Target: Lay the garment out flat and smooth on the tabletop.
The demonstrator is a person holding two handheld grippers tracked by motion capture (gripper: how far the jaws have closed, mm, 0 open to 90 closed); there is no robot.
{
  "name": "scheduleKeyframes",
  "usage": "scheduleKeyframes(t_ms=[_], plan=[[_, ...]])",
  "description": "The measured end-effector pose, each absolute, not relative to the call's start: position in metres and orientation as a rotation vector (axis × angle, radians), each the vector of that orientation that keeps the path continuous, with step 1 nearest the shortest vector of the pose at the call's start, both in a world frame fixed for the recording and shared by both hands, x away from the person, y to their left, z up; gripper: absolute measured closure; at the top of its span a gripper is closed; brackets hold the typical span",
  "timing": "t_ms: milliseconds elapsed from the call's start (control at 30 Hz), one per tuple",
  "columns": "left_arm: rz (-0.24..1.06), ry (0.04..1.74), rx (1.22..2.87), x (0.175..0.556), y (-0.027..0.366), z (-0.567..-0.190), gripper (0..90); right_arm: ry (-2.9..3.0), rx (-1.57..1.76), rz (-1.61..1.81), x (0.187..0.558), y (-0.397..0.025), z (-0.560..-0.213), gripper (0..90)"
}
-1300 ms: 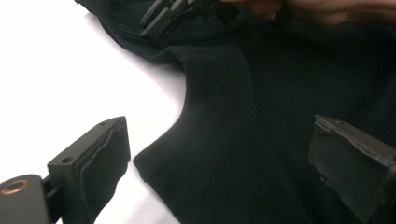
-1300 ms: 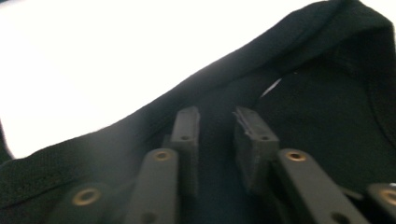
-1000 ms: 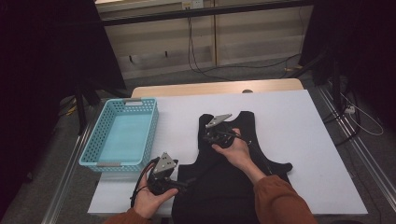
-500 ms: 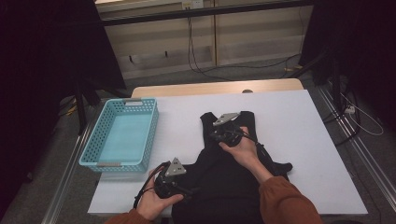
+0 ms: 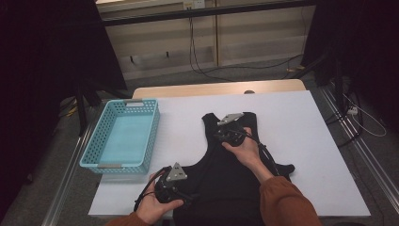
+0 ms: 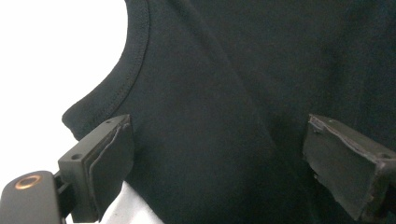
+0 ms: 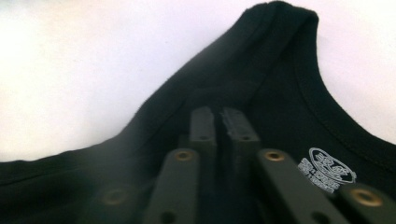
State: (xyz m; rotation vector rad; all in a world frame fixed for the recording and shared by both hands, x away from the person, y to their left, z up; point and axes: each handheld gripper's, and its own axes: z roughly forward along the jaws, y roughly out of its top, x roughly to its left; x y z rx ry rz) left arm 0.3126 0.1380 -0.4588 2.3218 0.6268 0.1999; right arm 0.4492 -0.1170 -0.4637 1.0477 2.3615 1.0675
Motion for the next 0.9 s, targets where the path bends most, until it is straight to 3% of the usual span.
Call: scheduleKeyframes(t_ms=[133,267,900], plan=[[0.245,0.650,2.271,0.316,0.141,-0.454,9.3,2.348,1.062,1.109,0.448,-0.123,-0.460,63.0],[0.267,0.661,2.224,0.320,0.144,-0.451,8.1,2.342,1.060,1.165,0.440,-0.131,-0.453,55.0],[0.292,0.679,2.153,0.322,0.149,-0.446,8.1,2.264,1.093,1.258,0.364,-0.216,-0.423,38.5]])
